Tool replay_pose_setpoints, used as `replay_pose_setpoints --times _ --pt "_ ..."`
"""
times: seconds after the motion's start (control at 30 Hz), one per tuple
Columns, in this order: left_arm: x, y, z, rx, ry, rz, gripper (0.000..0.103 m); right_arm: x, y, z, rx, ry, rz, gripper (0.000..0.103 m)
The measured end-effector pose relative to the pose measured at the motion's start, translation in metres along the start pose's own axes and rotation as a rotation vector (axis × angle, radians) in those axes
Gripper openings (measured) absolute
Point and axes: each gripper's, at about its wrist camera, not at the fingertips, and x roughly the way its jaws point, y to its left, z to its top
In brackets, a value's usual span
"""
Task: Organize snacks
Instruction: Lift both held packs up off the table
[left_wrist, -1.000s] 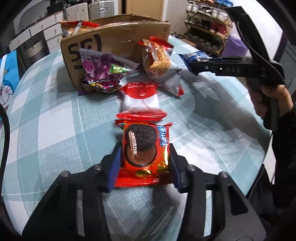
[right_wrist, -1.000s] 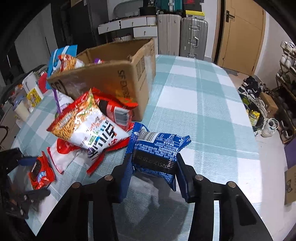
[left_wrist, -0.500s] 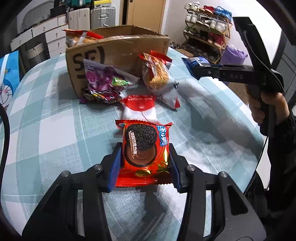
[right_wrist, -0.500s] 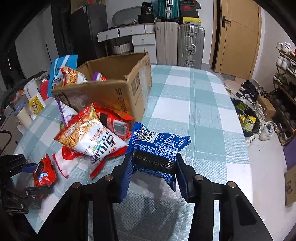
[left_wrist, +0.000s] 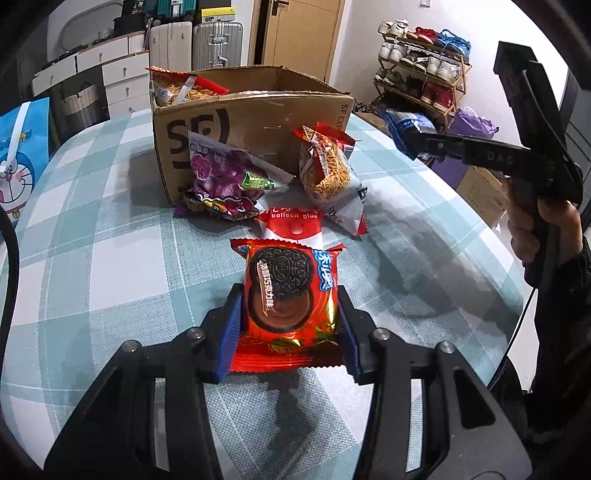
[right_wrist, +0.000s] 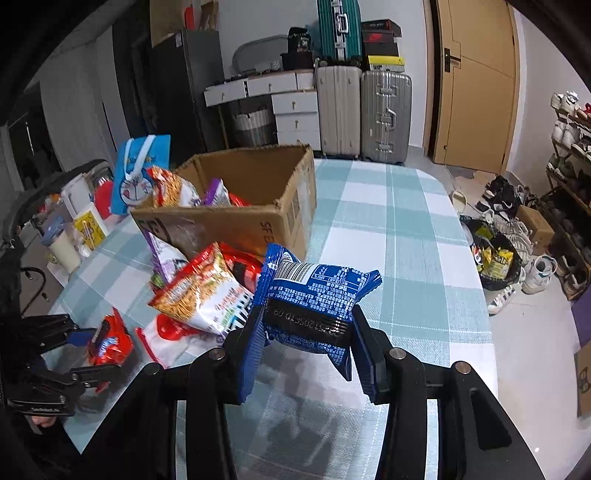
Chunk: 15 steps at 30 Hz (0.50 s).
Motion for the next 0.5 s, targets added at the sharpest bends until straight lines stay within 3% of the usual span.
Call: replay_pose_setpoints --times 0.5 --pt "-0.0031 -0.0009 -0.0004 -0.019 -0.015 0.006 0.044 -0.0041 0.0032 0.0019 0.015 -0.037 0.024 0.045"
